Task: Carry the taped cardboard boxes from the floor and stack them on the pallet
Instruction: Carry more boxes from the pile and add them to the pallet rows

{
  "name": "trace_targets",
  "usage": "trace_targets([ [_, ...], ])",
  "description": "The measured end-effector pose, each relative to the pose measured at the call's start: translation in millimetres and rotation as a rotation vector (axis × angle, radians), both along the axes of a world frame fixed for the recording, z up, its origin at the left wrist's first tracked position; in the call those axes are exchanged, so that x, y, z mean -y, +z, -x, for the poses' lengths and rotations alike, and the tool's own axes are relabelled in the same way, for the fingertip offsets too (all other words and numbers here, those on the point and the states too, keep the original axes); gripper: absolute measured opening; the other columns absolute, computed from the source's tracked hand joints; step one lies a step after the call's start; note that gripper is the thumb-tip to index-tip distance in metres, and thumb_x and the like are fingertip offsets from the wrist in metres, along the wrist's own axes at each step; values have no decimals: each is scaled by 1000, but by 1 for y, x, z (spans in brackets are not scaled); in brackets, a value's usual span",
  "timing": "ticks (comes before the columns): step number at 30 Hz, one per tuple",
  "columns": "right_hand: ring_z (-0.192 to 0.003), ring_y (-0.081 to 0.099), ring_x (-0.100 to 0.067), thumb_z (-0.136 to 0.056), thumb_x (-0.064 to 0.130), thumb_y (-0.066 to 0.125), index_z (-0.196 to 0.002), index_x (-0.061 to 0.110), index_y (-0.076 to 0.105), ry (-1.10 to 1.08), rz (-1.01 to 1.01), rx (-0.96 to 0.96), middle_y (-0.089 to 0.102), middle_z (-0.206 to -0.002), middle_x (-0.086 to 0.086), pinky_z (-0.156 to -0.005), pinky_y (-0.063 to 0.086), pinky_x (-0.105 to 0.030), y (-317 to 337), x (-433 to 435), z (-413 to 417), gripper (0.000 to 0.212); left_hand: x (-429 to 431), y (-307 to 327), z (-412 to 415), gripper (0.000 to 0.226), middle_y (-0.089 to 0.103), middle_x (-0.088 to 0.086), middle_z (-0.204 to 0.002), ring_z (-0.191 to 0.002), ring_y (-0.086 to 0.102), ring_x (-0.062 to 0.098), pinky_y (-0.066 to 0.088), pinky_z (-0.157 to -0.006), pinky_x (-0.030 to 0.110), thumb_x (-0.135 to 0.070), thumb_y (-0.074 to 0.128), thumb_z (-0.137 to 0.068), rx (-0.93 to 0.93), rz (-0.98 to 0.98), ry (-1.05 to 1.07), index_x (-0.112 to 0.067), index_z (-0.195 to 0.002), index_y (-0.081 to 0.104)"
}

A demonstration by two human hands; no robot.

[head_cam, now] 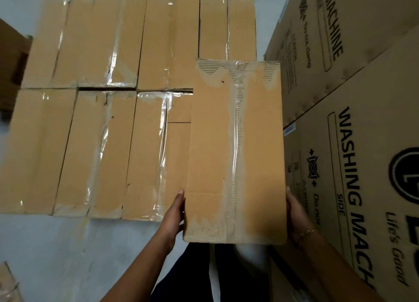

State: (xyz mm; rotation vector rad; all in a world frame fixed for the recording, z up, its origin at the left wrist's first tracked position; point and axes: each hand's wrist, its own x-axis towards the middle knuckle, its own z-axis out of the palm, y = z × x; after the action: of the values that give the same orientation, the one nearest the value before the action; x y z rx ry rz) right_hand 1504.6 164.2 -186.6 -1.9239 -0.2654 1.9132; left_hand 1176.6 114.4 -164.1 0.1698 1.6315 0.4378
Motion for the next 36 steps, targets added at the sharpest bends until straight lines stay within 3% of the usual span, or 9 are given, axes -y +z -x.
trace_targets([
  [4, -82, 60, -20, -89, 74, 41, -102, 23, 65, 169, -63, 90, 66, -88, -2, -74, 48, -37, 39, -9, 7, 58, -13, 38, 0, 64, 59, 3, -142, -129, 55, 24, 43, -107, 44, -65, 40, -99, -24, -107, -20, -24, -147, 51],
  [6, -109, 61, -28, -84, 77, 49, -127, 21, 61, 248, -90, 191, 66, -122, -11, -97, 48, -50, 57, -13, 14, 72, -15, 52, 0, 60, 52, 4, -150, -135, 50, 25, 37, -115, 47, -59, 46, -100, -57, -170, -91, -23, -148, 50],
  [9, -139, 44, -32, -92, 61, 57, -158, 28, 24, 466, -235, 376, 38, -158, -7, -113, 36, -58, 72, -9, 17, 81, -14, 66, -4, 67, 43, 3, -157, -142, 42, 25, 32, -117, 39, -51, 57, -99, -178, -267, -248, -15, -154, 42],
  [11, -144, 37, -32, -83, 64, 68, -161, 30, 14, 705, -347, 519, 28, -163, -4, -116, 34, -56, 85, -1, 22, 101, -7, 74, -9, 72, 49, 3, -149, -137, 47, 26, 36, -106, 32, -43, 67, -95, -309, -327, -447, -13, -153, 38],
  [13, -150, 25, -32, -87, 50, 72, -162, 23, 7, 944, -417, 634, 11, -168, -1, -119, 27, -48, 91, 9, 28, 103, 3, 73, -9, 83, 47, 7, -151, -133, 49, 30, 41, -102, 34, -43, 76, -87, -426, -375, -706, -11, -151, 33],
  [16, -153, 15, -33, -93, 50, 64, -162, 20, 6, 1163, -380, 736, -3, -170, 3, -121, 22, -48, 88, 28, 32, 95, 21, 70, -11, 109, 8, 9, -170, -148, 33, 31, 32, -118, 38, -49, 76, -86, -491, -344, -941, -12, -162, 9],
  [19, -154, 11, -27, -93, 59, 56, -162, 23, 12, 1298, -358, 810, -5, -170, 3, -120, 22, -53, 89, 39, 31, 89, 29, 70, -10, 103, -6, 6, -171, -151, 27, 33, 28, -119, 38, -52, 67, -92, -506, -350, -1025, -14, -163, 3],
  [27, -155, 9, -24, -96, 57, 52, -162, 25, 10, 1215, -473, 933, -1, -170, 2, -120, 21, -53, 120, 69, 51, 85, 66, 105, 50, 87, 2, 2, -171, -157, 7, 23, 21, -121, 45, -58, 54, -97, -783, -525, -1035, -24, -163, 9],
  [36, -155, 8, -22, -96, 56, 54, -161, 27, 12, 1199, -736, 943, -1, -170, 3, -122, 14, -44, 169, 129, 207, 83, 191, 168, 193, 85, 4, 0, -171, -157, 7, 23, 20, -123, 49, -61, 52, -97, -940, -577, -841, -25, -163, 14],
])
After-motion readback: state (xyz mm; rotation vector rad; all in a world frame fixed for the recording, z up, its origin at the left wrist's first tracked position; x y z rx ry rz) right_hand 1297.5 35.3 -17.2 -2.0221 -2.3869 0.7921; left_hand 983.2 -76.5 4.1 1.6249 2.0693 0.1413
